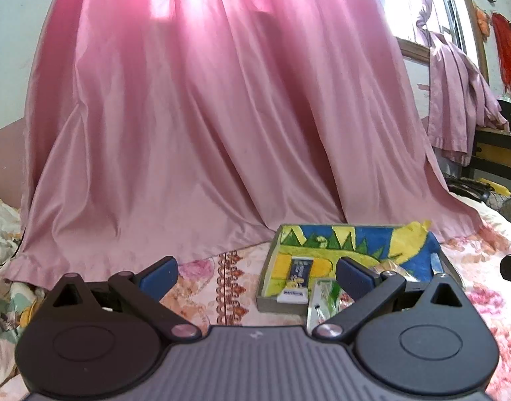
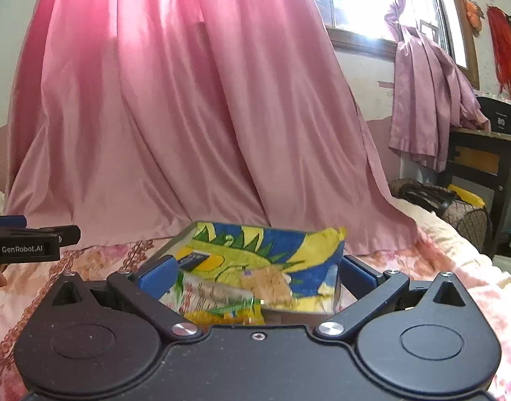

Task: Organize snacks
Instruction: 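Lift both tools back from the tray toward the remaining snacks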

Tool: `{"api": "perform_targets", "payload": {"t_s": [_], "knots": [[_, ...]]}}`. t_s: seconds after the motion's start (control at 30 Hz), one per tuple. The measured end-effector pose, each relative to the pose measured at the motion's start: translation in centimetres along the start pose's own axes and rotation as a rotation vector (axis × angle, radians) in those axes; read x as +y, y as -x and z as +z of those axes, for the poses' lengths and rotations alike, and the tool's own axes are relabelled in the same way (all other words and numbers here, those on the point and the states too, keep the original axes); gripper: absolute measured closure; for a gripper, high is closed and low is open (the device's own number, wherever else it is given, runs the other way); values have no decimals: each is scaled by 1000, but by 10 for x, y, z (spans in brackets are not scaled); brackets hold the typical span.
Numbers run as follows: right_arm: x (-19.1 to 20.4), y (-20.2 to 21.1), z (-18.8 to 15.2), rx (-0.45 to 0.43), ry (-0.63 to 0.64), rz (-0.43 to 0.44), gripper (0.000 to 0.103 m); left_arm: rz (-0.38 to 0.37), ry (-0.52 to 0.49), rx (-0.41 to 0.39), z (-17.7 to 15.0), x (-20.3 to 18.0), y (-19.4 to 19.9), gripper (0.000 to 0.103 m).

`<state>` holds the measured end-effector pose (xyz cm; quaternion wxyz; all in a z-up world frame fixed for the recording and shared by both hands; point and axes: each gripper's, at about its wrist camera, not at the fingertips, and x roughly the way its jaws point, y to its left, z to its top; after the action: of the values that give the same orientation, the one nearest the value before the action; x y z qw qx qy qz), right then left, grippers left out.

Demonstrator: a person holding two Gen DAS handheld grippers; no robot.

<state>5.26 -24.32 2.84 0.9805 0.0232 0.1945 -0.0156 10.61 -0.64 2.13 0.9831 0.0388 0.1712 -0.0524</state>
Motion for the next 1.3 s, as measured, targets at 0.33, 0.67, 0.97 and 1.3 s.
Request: {"api": "perform_targets", "payload": {"t_s": [0.33, 0.67, 0.97, 1.3], "knots": [[5, 39, -19, 61, -53, 2, 1, -9, 41, 89, -22, 11, 35, 0], [16, 54, -36, 134, -42, 4, 1, -48, -23, 151, -38, 0, 55, 0], [24, 56, -43, 189, -7, 10, 1, -52, -69, 216, -45, -7, 64, 0], [34, 42, -48, 272, 42, 35, 1, -74, -52, 315, -45, -2, 45, 0]]}}
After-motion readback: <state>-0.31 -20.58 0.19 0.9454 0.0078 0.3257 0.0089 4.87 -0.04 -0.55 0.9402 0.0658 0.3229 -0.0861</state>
